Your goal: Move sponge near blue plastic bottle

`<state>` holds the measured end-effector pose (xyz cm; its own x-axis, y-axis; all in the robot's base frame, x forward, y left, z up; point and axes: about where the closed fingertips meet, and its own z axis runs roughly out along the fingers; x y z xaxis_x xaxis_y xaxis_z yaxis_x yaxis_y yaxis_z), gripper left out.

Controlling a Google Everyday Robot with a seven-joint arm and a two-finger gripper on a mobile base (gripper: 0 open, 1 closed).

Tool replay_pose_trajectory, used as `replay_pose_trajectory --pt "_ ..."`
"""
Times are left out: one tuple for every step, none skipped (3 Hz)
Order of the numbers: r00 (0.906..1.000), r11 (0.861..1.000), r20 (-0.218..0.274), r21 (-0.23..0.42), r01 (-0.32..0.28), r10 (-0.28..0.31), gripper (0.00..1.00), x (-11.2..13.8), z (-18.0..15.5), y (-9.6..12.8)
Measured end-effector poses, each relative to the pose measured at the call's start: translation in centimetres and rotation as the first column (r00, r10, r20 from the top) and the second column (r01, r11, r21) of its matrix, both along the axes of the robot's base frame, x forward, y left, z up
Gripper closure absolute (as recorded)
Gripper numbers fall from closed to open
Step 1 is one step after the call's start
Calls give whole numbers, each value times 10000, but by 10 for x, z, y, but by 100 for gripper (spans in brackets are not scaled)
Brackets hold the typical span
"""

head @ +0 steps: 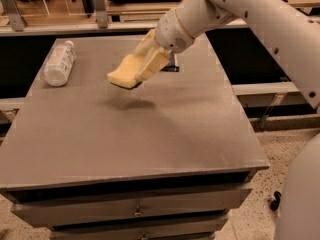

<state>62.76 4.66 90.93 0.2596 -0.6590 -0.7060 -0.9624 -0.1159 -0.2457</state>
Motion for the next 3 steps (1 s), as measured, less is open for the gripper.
replay_pose_trajectory --pt "9965 9961 224 386 796 -805 100 19 -4 25" --pt "9875 9851 238 778 1533 -1556 100 42 -8 46" --pt "9800 9746 104 1077 1963 -1986 100 62 -12 64"
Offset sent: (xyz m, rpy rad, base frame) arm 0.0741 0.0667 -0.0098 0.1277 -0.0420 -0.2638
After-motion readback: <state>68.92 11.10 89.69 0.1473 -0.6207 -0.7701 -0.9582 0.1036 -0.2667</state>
